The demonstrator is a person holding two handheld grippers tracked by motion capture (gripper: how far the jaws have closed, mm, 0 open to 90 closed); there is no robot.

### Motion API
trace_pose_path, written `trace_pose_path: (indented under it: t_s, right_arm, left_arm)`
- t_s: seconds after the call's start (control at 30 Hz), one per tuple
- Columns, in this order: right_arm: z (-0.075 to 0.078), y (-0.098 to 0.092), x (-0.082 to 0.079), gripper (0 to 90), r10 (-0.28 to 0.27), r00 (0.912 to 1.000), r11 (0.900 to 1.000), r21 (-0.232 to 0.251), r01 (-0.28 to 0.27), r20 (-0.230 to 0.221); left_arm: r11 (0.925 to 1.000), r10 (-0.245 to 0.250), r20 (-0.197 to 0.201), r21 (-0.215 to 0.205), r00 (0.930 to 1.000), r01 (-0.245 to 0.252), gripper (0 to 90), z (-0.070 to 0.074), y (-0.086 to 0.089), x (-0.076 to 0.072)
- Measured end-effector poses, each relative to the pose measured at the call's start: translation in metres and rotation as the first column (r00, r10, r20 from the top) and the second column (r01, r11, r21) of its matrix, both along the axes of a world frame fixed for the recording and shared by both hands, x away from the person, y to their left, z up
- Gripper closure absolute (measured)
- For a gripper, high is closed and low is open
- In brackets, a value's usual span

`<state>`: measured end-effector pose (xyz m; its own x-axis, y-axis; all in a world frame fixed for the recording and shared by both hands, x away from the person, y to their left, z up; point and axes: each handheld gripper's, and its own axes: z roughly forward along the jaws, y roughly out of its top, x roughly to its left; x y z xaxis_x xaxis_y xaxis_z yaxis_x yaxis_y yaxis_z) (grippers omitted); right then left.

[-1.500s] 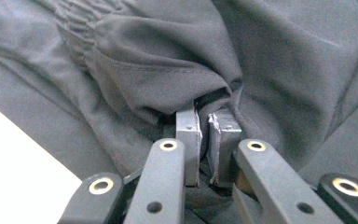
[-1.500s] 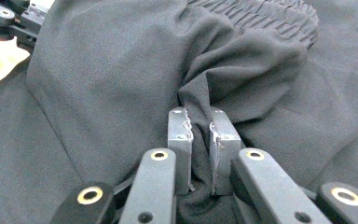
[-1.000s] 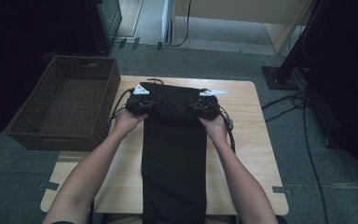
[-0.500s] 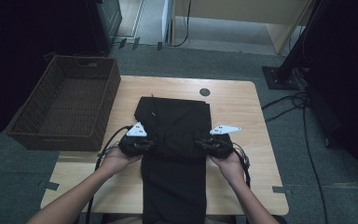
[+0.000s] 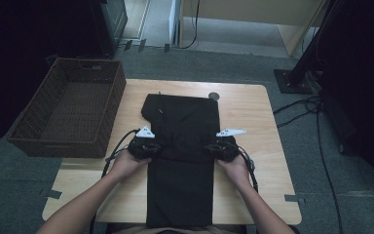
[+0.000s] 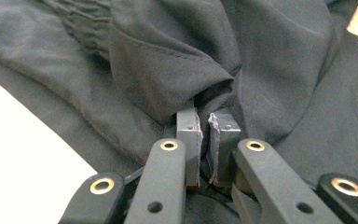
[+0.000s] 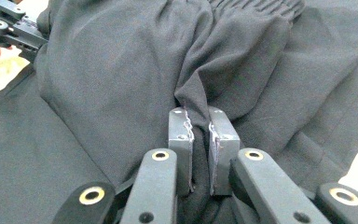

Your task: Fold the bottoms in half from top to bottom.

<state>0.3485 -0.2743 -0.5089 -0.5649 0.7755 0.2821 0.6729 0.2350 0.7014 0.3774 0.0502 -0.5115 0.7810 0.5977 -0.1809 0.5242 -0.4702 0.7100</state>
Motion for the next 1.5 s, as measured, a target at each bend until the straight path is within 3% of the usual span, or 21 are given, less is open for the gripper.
trace_pose_path:
  t_s: [0.17,0.27,0.33,0.37,0.43,0.6,0.67,0.7,0.73,0.77,0.8,0.87,0.9,0.97,1.0,1.1,1.2,1.27,1.37,1.4,1.5]
  right_arm:
    - [0.001,0.007,0.027,82.5,-0.010,0.9992,0.999,-0.047,0.012,0.039]
    - [0.001,0.009,0.054,82.3,-0.039,0.9981,0.998,-0.055,0.041,0.048]
    - [0.001,0.010,0.060,82.2,-0.045,0.9977,0.997,-0.065,0.049,0.051]
    - [0.002,0.015,0.069,82.0,-0.038,0.9955,0.992,-0.117,0.048,0.087]
    - [0.003,0.020,0.077,81.9,-0.041,0.9937,0.987,-0.151,0.057,0.105]
    - [0.005,0.025,0.096,82.2,-0.105,0.9902,0.981,-0.152,0.118,0.092]
    - [0.016,0.026,0.098,83.5,-0.116,0.9919,0.983,-0.139,0.122,0.053]
    - [0.016,0.026,0.098,83.5,-0.116,0.9919,0.983,-0.139,0.122,0.053]
    - [0.026,0.025,0.094,83.5,-0.100,0.9923,0.987,-0.117,0.108,0.073]
    - [0.051,0.024,0.079,83.5,-0.062,0.9876,0.992,-0.100,0.077,0.144]
    - [0.051,0.024,0.079,83.5,-0.062,0.9876,0.992,-0.100,0.077,0.144]
    - [0.079,0.020,0.044,83.2,-0.027,0.9743,0.996,-0.077,0.045,0.223]
    - [0.082,0.017,0.034,83.0,-0.018,0.9763,0.997,-0.065,0.033,0.216]
    - [0.078,0.012,0.015,82.9,-0.013,0.9821,0.999,-0.033,0.020,0.188]
    - [0.071,0.011,0.006,82.8,-0.004,0.9867,0.999,-0.033,0.010,0.163]
    - [0.042,0.011,-0.014,82.5,0.013,0.9943,0.999,-0.048,-0.008,0.106]
    - [0.025,0.011,-0.022,81.7,0.023,0.9960,0.998,-0.058,-0.018,0.086]
    - [0.012,0.007,-0.026,73.2,0.016,0.9966,0.998,-0.057,-0.011,0.080]
    - [0.012,0.002,-0.025,63.6,0.010,0.9975,0.999,-0.038,-0.007,0.070]
    - [0.018,-0.003,-0.026,59.9,0.008,0.9961,1.000,-0.026,-0.006,0.088]
    - [0.026,-0.008,-0.028,57.1,0.004,0.9917,1.000,0.006,-0.005,0.129]
  left_arm:
    - [0.9989,0.043,0.003,0.016,0.9991,-0.043,85.5,0.001,-0.003,0.027]
    - [0.9973,0.055,0.021,0.048,0.9983,-0.056,84.9,0.003,-0.007,0.046]
    - [0.9952,0.066,0.029,0.071,0.9974,-0.068,84.7,0.005,-0.010,0.058]
    - [0.9925,0.078,0.032,0.091,0.9964,-0.081,84.6,0.007,-0.013,0.069]
    - [0.9884,0.099,0.039,0.112,0.9943,-0.103,84.4,0.008,-0.015,0.080]
    - [0.9819,0.161,0.011,0.099,0.9869,-0.161,84.6,0.011,-0.016,0.094]
    - [0.9827,0.164,0.023,0.083,0.9862,-0.165,88.3,0.015,-0.016,0.092]
    - [0.9846,0.161,0.057,0.061,0.9854,-0.164,88.3,0.023,-0.014,0.088]
    - [0.9860,0.163,0.089,0.022,0.9827,-0.165,88.6,0.033,-0.011,0.083]
    - [0.9852,0.171,0.105,-0.021,0.9796,-0.170,88.7,0.044,-0.007,0.076]
    - [0.9845,0.171,0.107,-0.056,0.9794,-0.166,88.7,0.053,-0.003,0.069]
    - [0.9926,0.109,0.126,-0.069,0.9860,-0.101,88.4,0.069,0.004,0.039]
    - [0.9956,0.083,0.118,-0.053,0.9895,-0.077,88.1,0.069,0.005,0.029]
    - [0.9973,0.061,0.110,-0.047,0.9920,-0.057,87.4,0.068,0.007,0.020]
    - [0.9994,0.027,0.075,-0.023,0.9968,-0.025,87.1,0.059,0.008,0.004]
    - [0.9999,0.003,0.032,0.012,0.9995,-0.003,85.4,0.039,0.009,-0.012]
    - [0.9995,-0.001,0.002,0.032,1.0000,0.001,79.4,0.027,0.009,-0.016]
    - [0.9998,0.007,-0.058,0.021,0.9983,-0.005,70.4,0.015,0.013,-0.016]
    - [0.9999,0.011,-0.074,-0.003,0.9972,-0.012,61.8,0.016,0.016,-0.015]
    - [0.9995,0.015,-0.057,-0.026,0.9982,-0.017,53.3,0.022,0.020,-0.015]
    - [0.9982,0.009,-0.046,-0.058,0.9989,-0.012,51.6,0.030,0.023,-0.013]
